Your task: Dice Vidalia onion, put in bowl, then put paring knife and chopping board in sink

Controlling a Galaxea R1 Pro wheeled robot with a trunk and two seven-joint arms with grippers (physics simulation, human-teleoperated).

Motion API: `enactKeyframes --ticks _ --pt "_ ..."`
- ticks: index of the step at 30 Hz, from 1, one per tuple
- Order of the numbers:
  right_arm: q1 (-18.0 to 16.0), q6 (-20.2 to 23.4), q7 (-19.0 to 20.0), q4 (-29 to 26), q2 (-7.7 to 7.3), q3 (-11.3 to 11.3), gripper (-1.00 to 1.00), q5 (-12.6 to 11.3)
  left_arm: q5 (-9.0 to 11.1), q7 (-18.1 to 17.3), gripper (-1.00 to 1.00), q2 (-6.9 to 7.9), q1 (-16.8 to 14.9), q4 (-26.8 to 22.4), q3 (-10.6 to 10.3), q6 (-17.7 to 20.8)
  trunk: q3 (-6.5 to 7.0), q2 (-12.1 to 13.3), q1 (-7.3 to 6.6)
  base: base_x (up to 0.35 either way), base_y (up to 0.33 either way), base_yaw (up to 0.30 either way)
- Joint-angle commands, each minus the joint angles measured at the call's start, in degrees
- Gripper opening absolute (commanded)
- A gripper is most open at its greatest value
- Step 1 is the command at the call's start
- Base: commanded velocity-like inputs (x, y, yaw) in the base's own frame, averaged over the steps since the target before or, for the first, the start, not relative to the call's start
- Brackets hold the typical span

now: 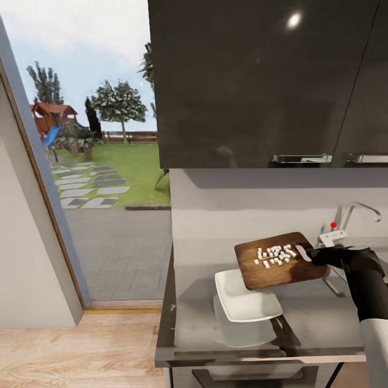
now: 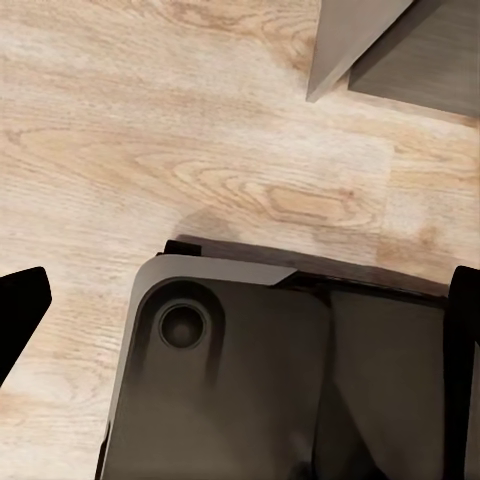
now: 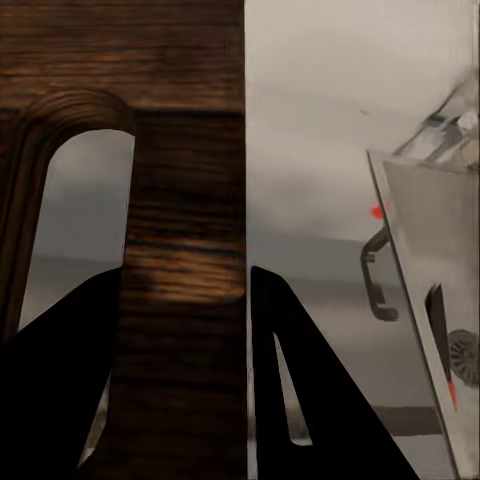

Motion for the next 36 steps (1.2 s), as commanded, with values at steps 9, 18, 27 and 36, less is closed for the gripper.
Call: enactKeyframes --ticks 9,18,27,36 --pt "-0.02 0.14 -1.04 -0.42 0.08 0.16 -1.0 2.65 0.61 -0.41 1.0 -0.02 -0.09 0.3 -0.41 -0.33 -0.04 -0.05 0.02 0.0 0.0 0.0" --pt "-0.02 0.14 -1.17 -0.65 0.09 3.89 -1.0 3.86 0.61 -0.41 1.0 -0.01 -0.09 0.31 -0.41 -0.33 -0.04 -0.05 0.02 0.0 0.0 0.0" --pt "-0.02 0.06 -1.15 -0.63 0.23 4.36 -1.0 6.55 0.61 -0.41 1.0 -0.01 -0.09 0.31 -0.41 -0.33 -0.04 -0.05 0.02 0.0 0.0 0.0" --pt "-0.02 0.05 -1.12 -0.65 0.27 4.54 -1.0 7.4 0.61 -0.41 1.0 -0.01 -0.09 0.31 -0.41 -0.33 -0.04 -0.05 0.02 0.0 0.0 0.0"
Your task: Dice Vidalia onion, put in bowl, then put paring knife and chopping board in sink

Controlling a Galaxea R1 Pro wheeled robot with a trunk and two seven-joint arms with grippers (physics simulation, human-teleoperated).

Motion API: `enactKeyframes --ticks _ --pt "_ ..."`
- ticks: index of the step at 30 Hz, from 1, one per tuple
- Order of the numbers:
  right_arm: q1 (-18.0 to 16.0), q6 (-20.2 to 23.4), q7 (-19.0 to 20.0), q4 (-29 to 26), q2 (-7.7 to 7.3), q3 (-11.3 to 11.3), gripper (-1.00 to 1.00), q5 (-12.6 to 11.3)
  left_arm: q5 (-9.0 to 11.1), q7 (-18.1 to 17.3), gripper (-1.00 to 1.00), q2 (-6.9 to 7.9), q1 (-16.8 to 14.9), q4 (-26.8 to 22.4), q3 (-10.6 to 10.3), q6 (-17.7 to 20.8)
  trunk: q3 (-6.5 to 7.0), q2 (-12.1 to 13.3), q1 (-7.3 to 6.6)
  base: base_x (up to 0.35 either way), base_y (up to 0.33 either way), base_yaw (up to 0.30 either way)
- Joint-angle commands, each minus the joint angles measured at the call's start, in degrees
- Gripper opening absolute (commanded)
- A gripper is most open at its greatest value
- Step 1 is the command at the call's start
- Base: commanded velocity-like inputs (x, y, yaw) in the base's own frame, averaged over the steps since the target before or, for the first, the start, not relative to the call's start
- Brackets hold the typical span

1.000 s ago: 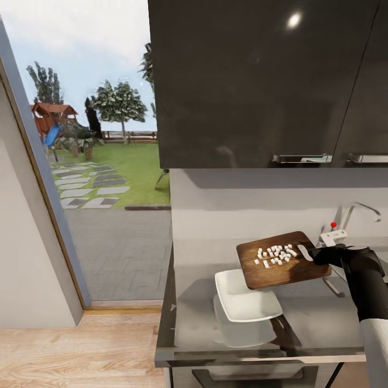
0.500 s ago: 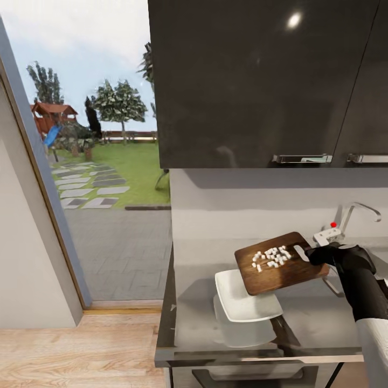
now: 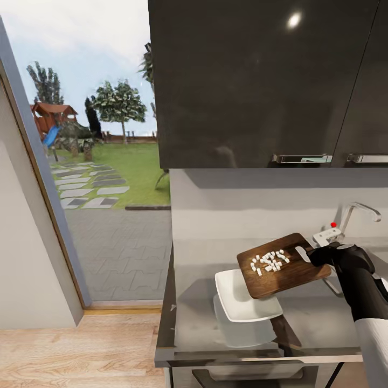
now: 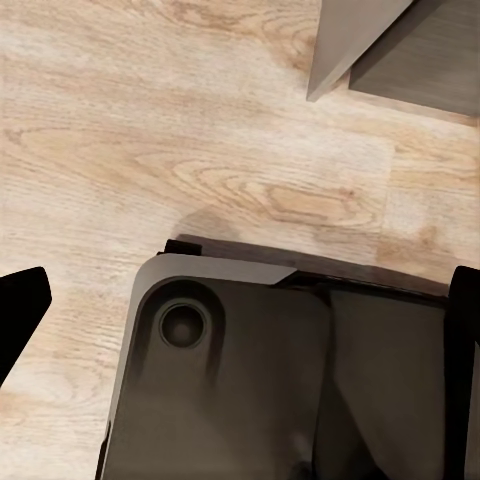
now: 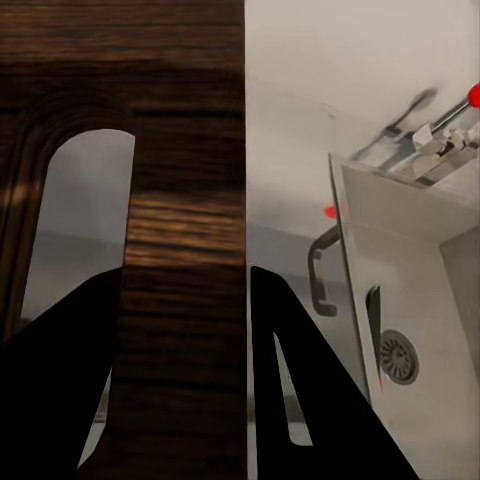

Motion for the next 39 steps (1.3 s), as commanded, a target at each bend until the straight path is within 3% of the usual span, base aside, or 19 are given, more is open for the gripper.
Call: enactKeyframes --ticks 1,10,39 --pt "-0.02 0.05 0.55 -0.06 0.0 -0.05 -1.0 0.6 0.61 -0.41 1.0 -0.01 -0.09 0.27 -0.41 -0.33 -0.03 -0.05 0.02 0.0 0.0 0.0" --pt "-0.02 -0.55 0.64 -0.85 0.03 2.03 -1.0 0.61 0.61 -0.41 1.0 -0.01 -0.09 0.26 -0.41 -0.33 -0.03 -0.05 0.02 0.0 0.0 0.0" --pt "-0.02 -1.27 0.59 -4.02 0.0 2.24 -1.0 0.75 0.61 -0.41 1.0 -0.01 -0.09 0.22 -0.41 -0.33 -0.03 -0.05 0.02 0.0 0.0 0.0"
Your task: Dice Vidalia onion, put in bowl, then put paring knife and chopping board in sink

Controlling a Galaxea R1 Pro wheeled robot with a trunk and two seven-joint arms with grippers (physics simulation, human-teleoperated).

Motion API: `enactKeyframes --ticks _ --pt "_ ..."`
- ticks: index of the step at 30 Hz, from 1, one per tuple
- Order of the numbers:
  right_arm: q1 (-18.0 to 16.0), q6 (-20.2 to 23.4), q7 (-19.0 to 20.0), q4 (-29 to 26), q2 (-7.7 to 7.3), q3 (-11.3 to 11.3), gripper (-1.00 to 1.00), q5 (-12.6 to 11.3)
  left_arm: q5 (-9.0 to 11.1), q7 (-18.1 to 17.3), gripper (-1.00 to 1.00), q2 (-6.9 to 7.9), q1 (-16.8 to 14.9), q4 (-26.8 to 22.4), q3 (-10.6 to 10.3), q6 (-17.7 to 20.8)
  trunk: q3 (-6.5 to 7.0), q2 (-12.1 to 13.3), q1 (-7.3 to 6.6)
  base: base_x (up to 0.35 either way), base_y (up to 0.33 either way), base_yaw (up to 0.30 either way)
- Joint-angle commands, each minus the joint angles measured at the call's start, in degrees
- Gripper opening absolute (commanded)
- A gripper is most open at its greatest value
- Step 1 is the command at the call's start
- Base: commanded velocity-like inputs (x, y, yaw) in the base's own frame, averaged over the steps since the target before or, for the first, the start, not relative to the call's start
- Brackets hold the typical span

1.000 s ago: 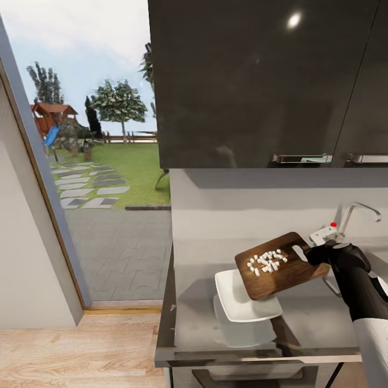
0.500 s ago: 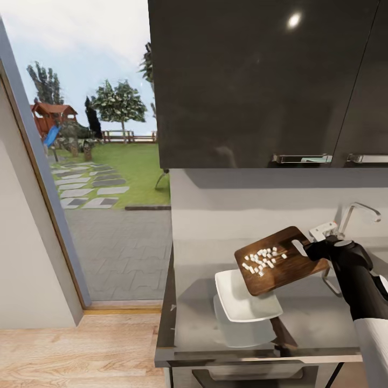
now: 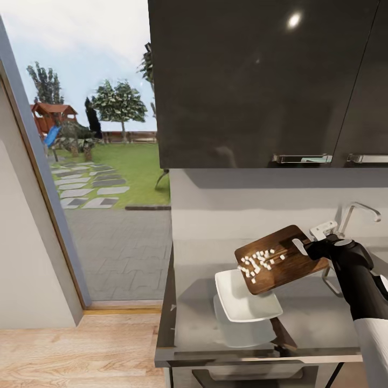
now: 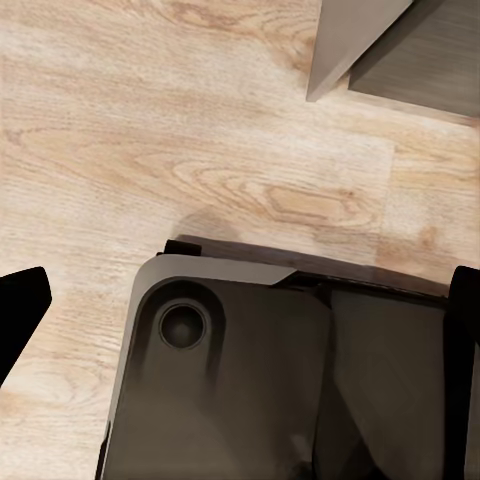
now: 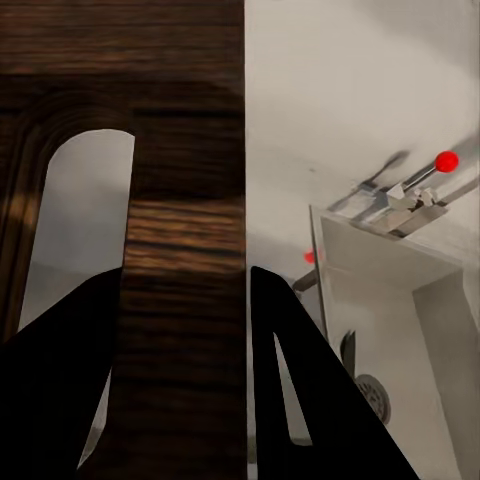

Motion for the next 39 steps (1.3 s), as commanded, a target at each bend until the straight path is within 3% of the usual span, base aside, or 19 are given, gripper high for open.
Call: enactKeyframes --ticks 1,15,23,39 --pt "-0.02 0.05 0.57 -0.06 -0.02 -0.04 -1.0 0.58 0.61 -0.41 1.0 -0.04 -0.09 0.29 -0.41 -0.33 -0.03 -0.05 0.02 0.0 0.0 0.0" --pt "-0.02 0.05 0.31 -0.06 -0.08 -0.02 -1.0 0.64 0.61 -0.41 1.0 -0.1 -0.09 0.31 -0.41 -0.33 -0.03 -0.05 0.02 0.0 0.0 0.0" --pt "-0.02 -0.03 -0.13 -0.06 0.14 -0.08 -1.0 5.33 0.61 -0.41 1.0 -0.1 -0.09 0.31 -0.41 -0.33 -0.03 -0.05 0.02 0.0 0.0 0.0" --pt "-0.02 -0.04 -0.14 -0.22 0.16 -0.13 -1.0 5.86 0.61 -0.41 1.0 -0.1 -0.09 0.31 -0.41 -0.33 -0.03 -0.05 0.02 0.0 0.0 0.0"
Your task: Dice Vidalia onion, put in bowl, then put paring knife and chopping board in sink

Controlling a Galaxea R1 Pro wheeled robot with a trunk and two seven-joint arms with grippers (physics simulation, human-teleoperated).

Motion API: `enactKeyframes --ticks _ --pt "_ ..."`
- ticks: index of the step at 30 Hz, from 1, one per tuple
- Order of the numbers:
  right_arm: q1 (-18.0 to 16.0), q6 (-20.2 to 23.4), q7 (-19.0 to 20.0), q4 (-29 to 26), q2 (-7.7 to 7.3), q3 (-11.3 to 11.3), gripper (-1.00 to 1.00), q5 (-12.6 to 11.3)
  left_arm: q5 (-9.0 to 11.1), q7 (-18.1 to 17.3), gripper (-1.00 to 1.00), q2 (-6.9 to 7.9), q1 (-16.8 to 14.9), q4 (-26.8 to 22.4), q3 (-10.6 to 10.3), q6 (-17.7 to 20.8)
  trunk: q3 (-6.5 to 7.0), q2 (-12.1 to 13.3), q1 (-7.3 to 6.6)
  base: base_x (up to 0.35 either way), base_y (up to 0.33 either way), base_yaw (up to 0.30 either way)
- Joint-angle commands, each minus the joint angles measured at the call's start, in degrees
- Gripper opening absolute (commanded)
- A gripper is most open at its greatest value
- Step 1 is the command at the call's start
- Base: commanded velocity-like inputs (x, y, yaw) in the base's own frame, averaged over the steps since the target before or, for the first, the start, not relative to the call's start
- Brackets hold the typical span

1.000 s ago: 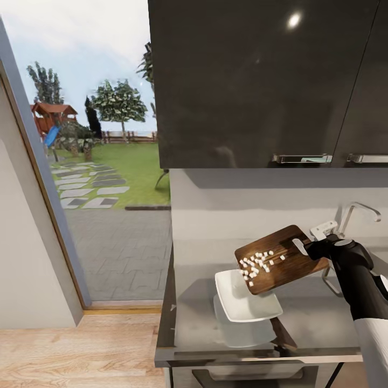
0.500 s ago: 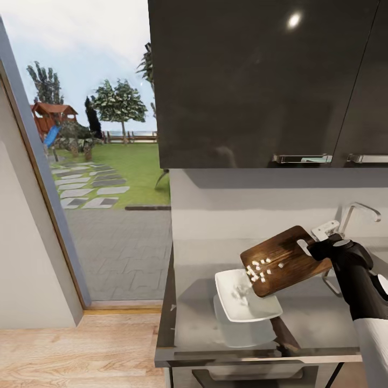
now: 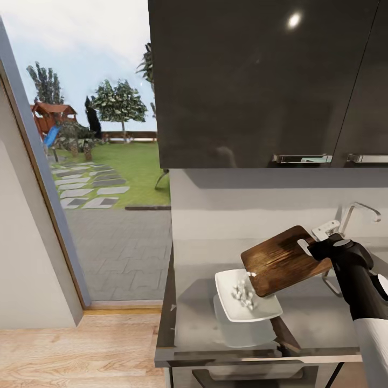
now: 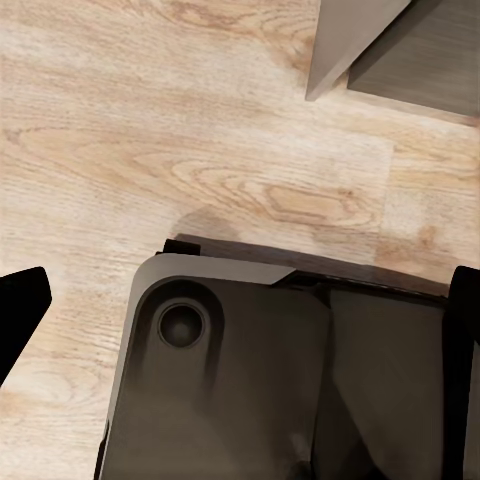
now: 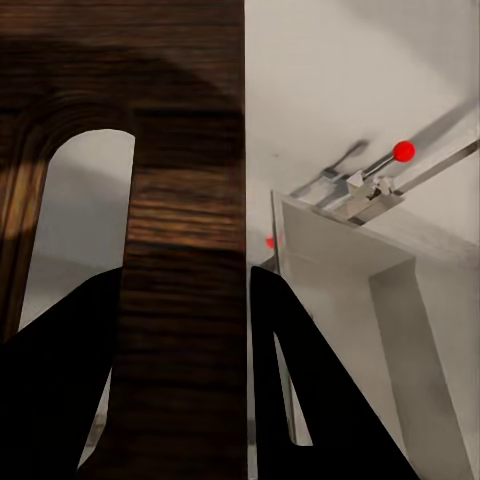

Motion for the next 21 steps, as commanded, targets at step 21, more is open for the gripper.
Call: enactKeyframes --ticks 21 --pt "-0.02 -0.07 1.64 -0.04 -0.21 -3.94 -1.0 -0.87 0.61 -0.41 1.0 -0.01 -0.09 0.27 -0.41 -0.33 -0.03 -0.05 0.02 0.0 0.0 0.0"
